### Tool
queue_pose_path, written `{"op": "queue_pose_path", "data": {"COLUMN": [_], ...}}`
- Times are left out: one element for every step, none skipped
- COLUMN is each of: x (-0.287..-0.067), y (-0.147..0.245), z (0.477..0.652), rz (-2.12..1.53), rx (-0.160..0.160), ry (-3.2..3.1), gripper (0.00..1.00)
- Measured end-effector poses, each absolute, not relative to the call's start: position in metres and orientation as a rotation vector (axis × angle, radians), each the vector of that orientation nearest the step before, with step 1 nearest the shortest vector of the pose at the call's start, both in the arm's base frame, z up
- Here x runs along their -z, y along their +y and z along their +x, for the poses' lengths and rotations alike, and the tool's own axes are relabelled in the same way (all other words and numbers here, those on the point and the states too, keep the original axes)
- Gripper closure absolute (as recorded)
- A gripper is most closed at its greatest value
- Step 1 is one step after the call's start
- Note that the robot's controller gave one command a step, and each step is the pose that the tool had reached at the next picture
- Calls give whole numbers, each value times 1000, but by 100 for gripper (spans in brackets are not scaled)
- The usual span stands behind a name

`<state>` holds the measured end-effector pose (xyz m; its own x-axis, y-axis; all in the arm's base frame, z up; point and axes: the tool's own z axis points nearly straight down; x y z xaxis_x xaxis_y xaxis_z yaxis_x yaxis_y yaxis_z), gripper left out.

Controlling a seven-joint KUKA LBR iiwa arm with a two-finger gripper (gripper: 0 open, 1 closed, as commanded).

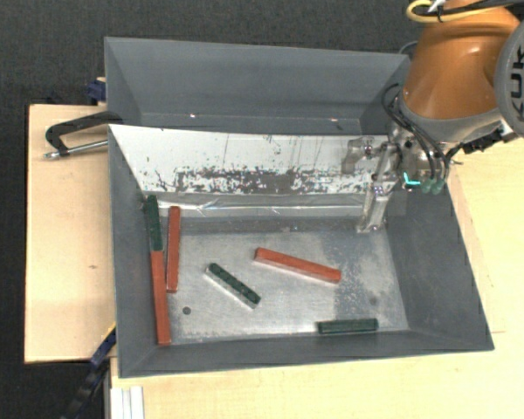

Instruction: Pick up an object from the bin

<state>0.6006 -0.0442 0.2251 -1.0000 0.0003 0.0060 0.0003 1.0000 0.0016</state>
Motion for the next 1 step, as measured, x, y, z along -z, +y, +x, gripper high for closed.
{"op": "queue_pose_path", "data": {"x": [-230], "y": [-44], "z": [602], "rz": [1], "rx": [1], "ry": [-3144], "gripper": [0]}}
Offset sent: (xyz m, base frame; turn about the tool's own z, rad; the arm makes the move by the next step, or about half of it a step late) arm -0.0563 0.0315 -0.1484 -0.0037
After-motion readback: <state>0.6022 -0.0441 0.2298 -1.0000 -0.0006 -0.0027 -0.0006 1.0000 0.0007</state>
